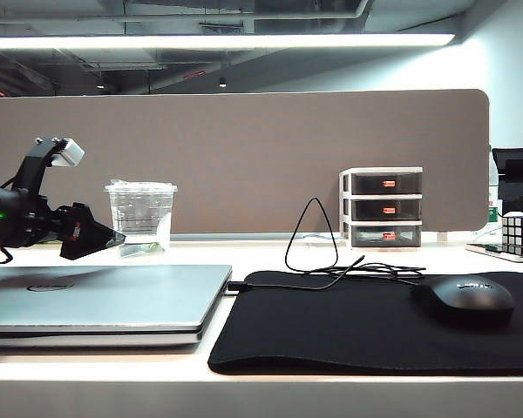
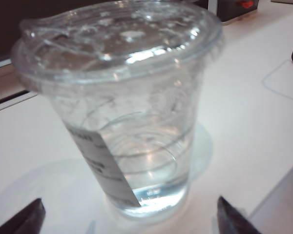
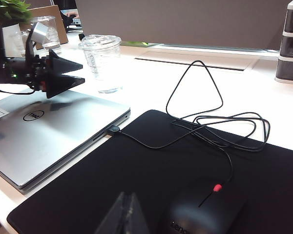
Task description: Pick up the coffee cup and place it over the laptop.
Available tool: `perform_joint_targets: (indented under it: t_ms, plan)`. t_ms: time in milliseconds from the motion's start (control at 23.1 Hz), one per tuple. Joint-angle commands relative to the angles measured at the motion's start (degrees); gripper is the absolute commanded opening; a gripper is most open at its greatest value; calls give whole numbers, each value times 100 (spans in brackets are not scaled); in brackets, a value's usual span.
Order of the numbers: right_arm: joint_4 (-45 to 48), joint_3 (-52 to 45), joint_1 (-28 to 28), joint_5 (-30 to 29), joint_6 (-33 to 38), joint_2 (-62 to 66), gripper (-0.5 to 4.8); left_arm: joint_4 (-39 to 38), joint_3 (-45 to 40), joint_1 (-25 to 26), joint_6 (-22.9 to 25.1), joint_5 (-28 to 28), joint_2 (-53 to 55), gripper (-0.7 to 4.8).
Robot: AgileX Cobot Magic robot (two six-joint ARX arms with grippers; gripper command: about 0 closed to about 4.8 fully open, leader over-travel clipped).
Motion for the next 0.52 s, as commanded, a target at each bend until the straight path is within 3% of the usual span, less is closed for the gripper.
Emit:
perform_joint_targets:
  t_ms: [43, 519]
  plan:
    - [13, -26, 0, 11, -24, 9, -1, 120, 223, 7, -81, 162, 98, 479]
    - [13, -26, 0, 13, -70, 13, -1, 107, 866, -2, -481, 640, 522, 479]
